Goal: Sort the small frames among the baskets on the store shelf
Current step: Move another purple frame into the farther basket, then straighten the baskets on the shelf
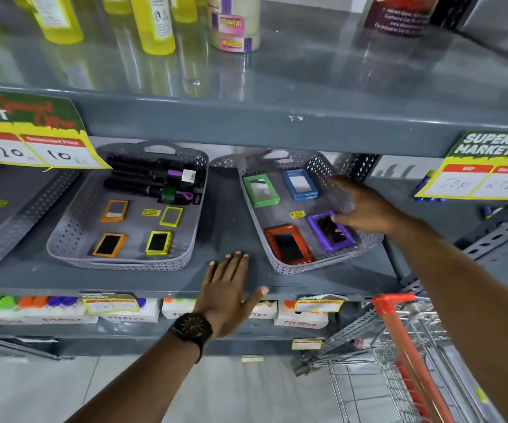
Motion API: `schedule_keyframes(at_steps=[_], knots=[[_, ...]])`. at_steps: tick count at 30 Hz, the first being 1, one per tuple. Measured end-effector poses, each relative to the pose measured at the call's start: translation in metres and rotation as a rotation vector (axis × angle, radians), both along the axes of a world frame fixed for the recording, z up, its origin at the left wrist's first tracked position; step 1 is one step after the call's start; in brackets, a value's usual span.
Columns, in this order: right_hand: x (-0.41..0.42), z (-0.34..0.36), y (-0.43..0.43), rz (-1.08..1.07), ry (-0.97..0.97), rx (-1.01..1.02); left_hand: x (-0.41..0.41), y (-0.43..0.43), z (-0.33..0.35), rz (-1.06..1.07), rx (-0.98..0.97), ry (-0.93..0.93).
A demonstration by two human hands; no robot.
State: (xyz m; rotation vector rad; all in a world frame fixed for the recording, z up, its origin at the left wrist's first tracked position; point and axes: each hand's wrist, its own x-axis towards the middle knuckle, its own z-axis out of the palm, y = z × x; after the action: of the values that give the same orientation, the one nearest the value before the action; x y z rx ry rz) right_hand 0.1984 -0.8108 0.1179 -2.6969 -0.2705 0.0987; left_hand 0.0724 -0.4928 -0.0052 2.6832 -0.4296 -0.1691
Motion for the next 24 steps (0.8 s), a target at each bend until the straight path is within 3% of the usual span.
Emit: schedule_keyframes(at_steps=[4, 6, 11, 24], knots=[[-0.022, -0.008, -0.012, -0.314, -0.155, 0.141, 0.013, -0.027, 0.043, 0.209, -0.707, 0.247], [-0.028, -0.016, -0.014, -0.465, -0.087, 0.162, 0.026, -0.045, 0.059, 0.264, -0.812, 0.256], [-0.04, -0.026, -0.008, -0.671, 0.102, 0.206, 0.054, -0.073, 0.07, 0.37, -0.692, 0.29], [-0.084, -0.03, 0.012, -0.727, 0.075, 0.283, 0.077, -0.064, 0.066, 0.407, -0.495, 0.293]])
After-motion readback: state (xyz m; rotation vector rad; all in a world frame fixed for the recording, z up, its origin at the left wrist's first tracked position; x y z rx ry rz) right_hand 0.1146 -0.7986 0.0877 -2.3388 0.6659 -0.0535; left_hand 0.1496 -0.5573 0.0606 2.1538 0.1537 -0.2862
